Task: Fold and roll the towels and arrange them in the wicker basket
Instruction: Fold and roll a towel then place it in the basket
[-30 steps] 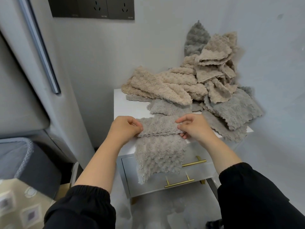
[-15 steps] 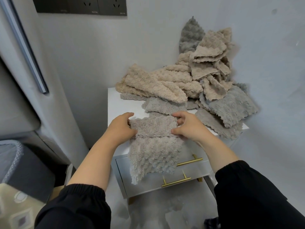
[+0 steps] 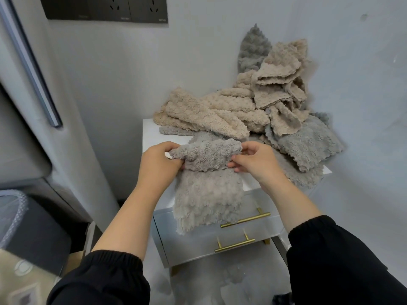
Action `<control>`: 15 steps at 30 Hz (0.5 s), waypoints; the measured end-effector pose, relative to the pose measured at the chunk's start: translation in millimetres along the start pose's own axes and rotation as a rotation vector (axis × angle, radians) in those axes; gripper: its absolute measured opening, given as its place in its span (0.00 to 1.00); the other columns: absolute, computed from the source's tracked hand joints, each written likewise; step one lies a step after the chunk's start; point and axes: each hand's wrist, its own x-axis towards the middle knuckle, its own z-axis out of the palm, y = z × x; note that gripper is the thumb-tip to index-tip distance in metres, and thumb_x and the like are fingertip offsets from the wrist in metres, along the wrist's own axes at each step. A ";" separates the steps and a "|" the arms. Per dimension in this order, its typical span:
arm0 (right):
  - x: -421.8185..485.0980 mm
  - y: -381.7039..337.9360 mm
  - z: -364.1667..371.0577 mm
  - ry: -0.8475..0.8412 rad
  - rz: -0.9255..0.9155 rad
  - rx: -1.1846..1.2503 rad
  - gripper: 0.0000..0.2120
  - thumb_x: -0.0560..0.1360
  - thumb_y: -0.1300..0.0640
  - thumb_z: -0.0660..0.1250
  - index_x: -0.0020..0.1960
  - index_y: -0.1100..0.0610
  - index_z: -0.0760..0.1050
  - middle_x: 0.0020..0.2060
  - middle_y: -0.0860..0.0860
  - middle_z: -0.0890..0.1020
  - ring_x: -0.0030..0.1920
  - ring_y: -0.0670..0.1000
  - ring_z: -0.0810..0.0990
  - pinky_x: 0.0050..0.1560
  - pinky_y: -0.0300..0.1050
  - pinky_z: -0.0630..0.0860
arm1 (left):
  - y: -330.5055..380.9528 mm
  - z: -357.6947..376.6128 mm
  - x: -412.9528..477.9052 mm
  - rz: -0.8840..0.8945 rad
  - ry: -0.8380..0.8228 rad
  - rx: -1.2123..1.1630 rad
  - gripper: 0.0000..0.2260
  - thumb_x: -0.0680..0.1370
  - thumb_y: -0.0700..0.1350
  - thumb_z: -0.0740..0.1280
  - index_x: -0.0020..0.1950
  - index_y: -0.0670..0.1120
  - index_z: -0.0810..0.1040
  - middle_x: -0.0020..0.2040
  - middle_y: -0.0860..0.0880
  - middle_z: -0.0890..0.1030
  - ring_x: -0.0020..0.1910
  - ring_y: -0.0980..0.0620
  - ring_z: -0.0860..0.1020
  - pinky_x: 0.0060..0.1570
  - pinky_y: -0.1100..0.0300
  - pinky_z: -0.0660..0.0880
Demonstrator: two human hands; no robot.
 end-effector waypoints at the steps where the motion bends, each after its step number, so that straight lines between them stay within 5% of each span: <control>1: 0.4 0.9 0.3 0.007 -0.018 0.000 0.08 0.73 0.71 0.67 0.43 0.59 0.76 0.37 0.56 0.82 0.32 0.47 0.83 0.36 0.41 0.79 | 0.6 0.4 0.1 0.014 0.009 -0.011 0.13 0.72 0.33 0.67 0.41 0.52 0.79 0.38 0.61 0.79 0.29 0.63 0.77 0.30 0.74 0.69; 7: 0.1 8.5 -3.6 0.050 -0.153 -0.212 0.11 0.70 0.68 0.71 0.39 0.52 0.80 0.41 0.53 0.85 0.44 0.53 0.83 0.52 0.51 0.79 | -4.3 0.7 -1.3 0.039 -0.034 0.028 0.10 0.74 0.35 0.66 0.47 0.50 0.80 0.40 0.61 0.78 0.27 0.63 0.73 0.29 0.75 0.66; 13: -3.4 7.0 -12.0 -0.049 -0.180 -0.479 0.07 0.70 0.66 0.71 0.43 0.54 0.83 0.38 0.50 0.84 0.38 0.48 0.80 0.44 0.47 0.78 | -10.6 -3.9 -2.0 0.077 -0.181 0.166 0.10 0.76 0.37 0.62 0.50 0.48 0.80 0.52 0.53 0.79 0.47 0.54 0.76 0.43 0.66 0.69; 15: -5.2 4.1 -16.1 -0.117 -0.167 -0.596 0.10 0.72 0.66 0.67 0.48 0.54 0.82 0.43 0.50 0.83 0.40 0.47 0.79 0.45 0.45 0.76 | -11.2 -4.7 -2.6 0.069 -0.195 0.130 0.10 0.77 0.39 0.61 0.46 0.49 0.81 0.52 0.54 0.79 0.50 0.55 0.76 0.47 0.65 0.70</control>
